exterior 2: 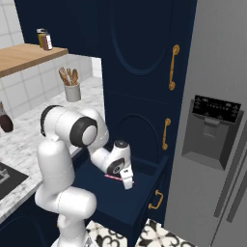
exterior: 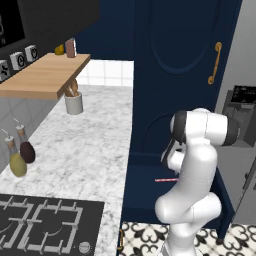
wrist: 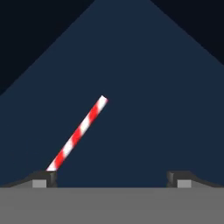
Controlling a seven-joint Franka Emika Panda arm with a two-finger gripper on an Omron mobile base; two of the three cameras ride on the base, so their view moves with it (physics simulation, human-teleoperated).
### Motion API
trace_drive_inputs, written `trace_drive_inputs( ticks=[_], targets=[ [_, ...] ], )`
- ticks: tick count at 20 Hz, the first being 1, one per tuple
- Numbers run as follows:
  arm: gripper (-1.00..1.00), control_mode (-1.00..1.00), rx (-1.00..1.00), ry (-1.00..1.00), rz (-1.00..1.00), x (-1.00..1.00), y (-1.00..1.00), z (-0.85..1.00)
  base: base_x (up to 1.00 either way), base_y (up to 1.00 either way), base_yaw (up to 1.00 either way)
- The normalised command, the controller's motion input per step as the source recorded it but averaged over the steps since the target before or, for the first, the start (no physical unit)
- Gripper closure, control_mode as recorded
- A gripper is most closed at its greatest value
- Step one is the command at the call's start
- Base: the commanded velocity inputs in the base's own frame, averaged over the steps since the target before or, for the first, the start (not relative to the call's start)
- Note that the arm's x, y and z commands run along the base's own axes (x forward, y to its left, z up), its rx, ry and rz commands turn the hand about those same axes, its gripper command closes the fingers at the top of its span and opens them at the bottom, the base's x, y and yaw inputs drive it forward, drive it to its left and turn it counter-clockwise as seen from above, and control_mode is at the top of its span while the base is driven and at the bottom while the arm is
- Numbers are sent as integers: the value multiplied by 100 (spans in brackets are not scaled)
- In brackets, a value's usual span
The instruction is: Take a straw from the drawer in front and place it inside the glass cup on the dining counter.
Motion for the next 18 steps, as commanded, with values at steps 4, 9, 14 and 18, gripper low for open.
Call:
trace_drive_inputs(
  ticks=[4, 9, 14, 18],
  targets=[
    [-100, -100, 5, 0, 0, 32, -3, -18, 0, 0, 0],
    [-100, -100, 1, 0, 0, 46, 0, -15, 0, 0, 0],
    [-100, -100, 0, 2, 0, 42, 0, -12, 0, 0, 0],
    [-100, -100, 0, 5, 0, 37, 0, -15, 0, 0, 0]
  ],
)
